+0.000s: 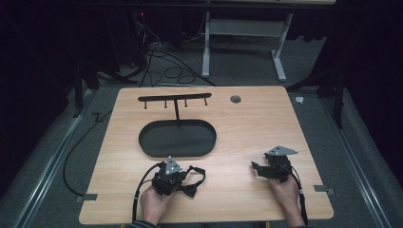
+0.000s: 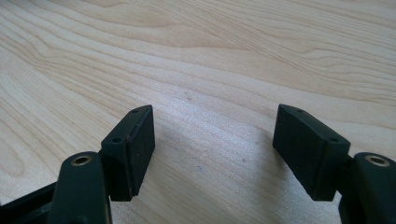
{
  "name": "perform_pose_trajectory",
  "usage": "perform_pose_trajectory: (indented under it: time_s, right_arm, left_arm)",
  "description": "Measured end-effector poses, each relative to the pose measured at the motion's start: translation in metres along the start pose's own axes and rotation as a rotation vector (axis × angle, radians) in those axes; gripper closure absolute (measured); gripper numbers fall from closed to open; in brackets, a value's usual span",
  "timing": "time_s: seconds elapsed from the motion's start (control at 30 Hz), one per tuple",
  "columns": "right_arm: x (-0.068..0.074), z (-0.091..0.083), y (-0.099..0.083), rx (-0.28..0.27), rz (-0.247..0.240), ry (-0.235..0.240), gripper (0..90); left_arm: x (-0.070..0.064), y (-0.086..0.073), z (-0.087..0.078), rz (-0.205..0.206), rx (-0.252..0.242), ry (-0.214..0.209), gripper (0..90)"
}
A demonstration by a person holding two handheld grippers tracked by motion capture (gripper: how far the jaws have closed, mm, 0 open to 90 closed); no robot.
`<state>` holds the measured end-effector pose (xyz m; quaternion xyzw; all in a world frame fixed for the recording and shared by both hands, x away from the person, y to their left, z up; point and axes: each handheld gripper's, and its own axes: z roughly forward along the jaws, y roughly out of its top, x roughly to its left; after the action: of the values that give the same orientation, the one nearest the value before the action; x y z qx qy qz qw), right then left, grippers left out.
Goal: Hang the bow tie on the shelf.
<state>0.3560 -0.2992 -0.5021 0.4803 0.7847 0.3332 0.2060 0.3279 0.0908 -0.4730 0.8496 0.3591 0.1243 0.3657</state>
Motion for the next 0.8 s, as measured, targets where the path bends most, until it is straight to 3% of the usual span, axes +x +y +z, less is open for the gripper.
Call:
perform_pose_trajectory:
  time_s: [0.27, 0.8]
  right_arm:
    - [0.0, 0.0, 0.0, 0.0, 0.001, 0.001, 31.0]
    - [0.0, 0.0, 0.0, -0.001, 0.002, 0.001, 31.0]
  left_arm:
    - [0.0, 0.015, -0.02, 0.002, -0.074, -0.007, 87.9]
    - [0.013, 0.026, -0.041, -0.009, -0.136, 0.021, 87.9]
